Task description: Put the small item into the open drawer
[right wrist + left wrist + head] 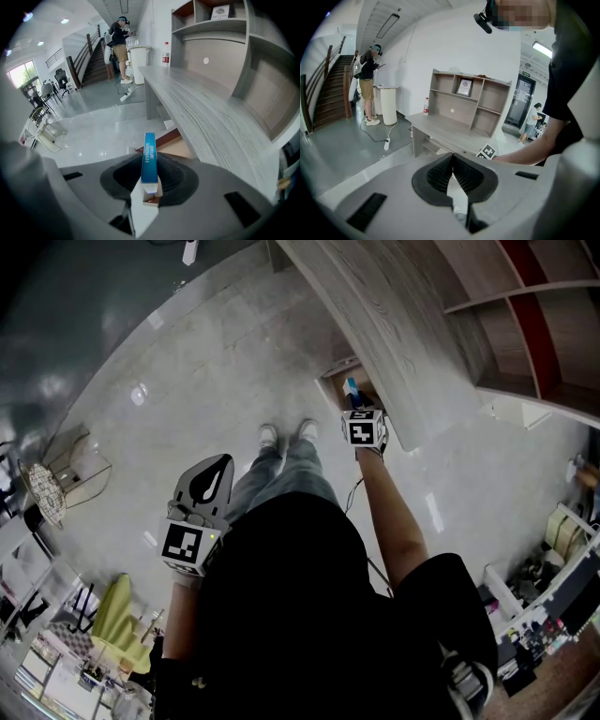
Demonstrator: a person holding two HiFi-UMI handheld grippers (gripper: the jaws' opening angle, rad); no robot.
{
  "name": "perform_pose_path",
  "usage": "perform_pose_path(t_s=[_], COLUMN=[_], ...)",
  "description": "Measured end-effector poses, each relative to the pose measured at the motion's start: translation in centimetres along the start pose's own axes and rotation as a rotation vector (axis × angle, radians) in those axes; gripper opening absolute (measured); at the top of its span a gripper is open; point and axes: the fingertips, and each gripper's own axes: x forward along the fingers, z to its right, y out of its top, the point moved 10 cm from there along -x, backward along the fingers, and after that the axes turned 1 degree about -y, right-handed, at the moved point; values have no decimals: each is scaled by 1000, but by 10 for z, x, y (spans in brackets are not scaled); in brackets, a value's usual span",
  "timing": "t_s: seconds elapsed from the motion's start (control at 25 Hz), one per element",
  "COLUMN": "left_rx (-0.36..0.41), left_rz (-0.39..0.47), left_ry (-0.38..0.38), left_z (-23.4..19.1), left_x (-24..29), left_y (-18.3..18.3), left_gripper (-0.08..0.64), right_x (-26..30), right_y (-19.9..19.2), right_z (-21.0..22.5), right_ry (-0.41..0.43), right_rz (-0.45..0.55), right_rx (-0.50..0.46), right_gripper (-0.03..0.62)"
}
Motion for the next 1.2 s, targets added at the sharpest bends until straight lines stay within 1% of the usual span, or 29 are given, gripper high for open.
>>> perform_pose_path(t_s=[0.2,0.4,0.64,0.88,1.0,1.2], left_rx=[8,-4,6,-1,7,29], left_rz=[5,-2,23,57,81,116], left_ry=[-2,-1,-15,-39,-59,-100], left_z=[-1,-3,-4,-9,-10,-8], left_x=[-1,-1,1,5,9,17], left_y=[0,-2,1,4,8,16], left_gripper=[3,3,3,3,3,3], right_x=[-1,-3,-10,-28,-43,-78], right_y=[1,6,12,21,26,42], right_z=[-2,-4,-6,-13,-16,-20], right_ry=[1,2,-4,-13,-7,13], right_rz=[4,8,23,43,62,129], right_rx=[-5,-2,-20,-31,-24,-12], right_gripper=[110,118,118,112,103,52])
